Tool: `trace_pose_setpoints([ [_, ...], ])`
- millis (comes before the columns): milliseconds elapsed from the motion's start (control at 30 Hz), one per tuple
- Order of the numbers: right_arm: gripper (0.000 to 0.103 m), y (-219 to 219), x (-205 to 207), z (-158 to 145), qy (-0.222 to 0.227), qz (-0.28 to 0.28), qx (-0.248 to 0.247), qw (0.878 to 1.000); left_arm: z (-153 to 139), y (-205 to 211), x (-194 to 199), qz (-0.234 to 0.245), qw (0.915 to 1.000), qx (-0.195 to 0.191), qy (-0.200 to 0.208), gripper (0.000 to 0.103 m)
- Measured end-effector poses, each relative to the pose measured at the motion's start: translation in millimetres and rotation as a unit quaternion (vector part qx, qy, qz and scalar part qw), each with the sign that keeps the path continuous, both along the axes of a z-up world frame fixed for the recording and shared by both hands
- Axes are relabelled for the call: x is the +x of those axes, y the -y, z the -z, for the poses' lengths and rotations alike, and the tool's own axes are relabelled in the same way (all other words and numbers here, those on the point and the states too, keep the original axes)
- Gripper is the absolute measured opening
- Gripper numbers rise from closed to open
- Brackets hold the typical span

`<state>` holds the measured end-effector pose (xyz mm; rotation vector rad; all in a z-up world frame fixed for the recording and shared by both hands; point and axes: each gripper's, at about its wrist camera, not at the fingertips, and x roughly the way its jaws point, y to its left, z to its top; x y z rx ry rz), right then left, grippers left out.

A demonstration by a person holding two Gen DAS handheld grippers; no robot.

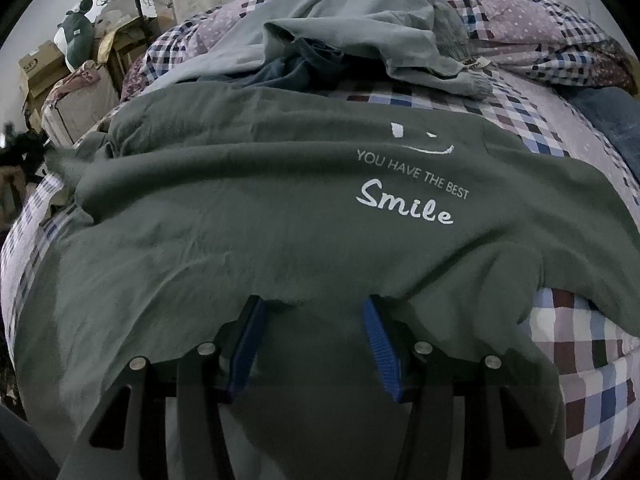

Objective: Fold clothes

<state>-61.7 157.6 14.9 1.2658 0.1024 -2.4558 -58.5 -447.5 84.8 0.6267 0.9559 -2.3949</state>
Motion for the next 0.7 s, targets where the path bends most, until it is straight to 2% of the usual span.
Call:
trace_pose_setpoints([
  [67,0.055,-0.1,0.1,0.0,-0.001,0.000,0.000,1.000,-31.9,4.5,21.5,-0.031,0.9973,-0.033,-0.057,0.003],
  [133,0.055,0.6,0.7,-0.2,-0.002,-0.001,0.001,1.000,-36.3,12.6,29.6,-0.043,0.9966,-0.046,-0.053,0.003],
  [167,0.055,1.0,0.7,-0.3,-0.002,-0.001,0.001,1.000,-30.6,16.9,27.3,-0.043,0.9977,-0.044,-0.028,0.004],
  [200,0.055,1.3,0.5,-0.5,-0.002,-0.001,0.002,1.000,-17.8,22.3,21.7,-0.043,0.9983,-0.036,0.019,0.006],
  [300,0.055,0.2,0.0,-1.1,0.001,-0.001,0.000,1.000,24.4,39.8,31.9,-0.061,0.9946,0.031,0.078,0.012],
  [333,0.055,-0.2,-0.2,-1.3,0.002,-0.001,-0.001,1.000,38.4,45.6,36.5,-0.068,0.9918,0.054,0.094,0.028],
  [367,0.055,-1.5,-0.2,-2.0,0.003,0.000,-0.004,1.000,46.4,48.2,48.4,-0.077,0.9908,0.072,0.085,0.051],
  [433,0.055,-5.2,-0.1,-3.7,0.007,0.001,-0.011,1.000,48.8,42.5,72.3,-0.083,0.9925,0.074,0.052,0.070],
  [467,0.055,-7.1,-0.1,-4.6,0.009,0.001,-0.015,1.000,47.7,37.6,82.4,-0.077,0.9939,0.067,0.042,0.071],
  [500,0.055,-8.9,0.0,-5.4,0.011,0.002,-0.018,1.000,45.4,30.3,90.3,-0.060,0.9958,0.058,0.038,0.071],
  [600,0.055,-15.7,0.3,-9.1,0.017,0.004,-0.032,0.999,30.0,-4.9,105.0,0.030,0.9984,0.009,0.046,0.071],
  [633,0.055,-20.5,0.9,-12.9,0.018,0.006,-0.042,0.999,22.1,-21.6,104.1,0.069,0.9960,-0.014,0.054,0.071],
  [700,0.055,-32.3,3.3,-22.5,0.018,0.010,-0.061,0.998,4.5,-60.1,100.3,0.147,0.9846,-0.063,0.069,0.071],
])
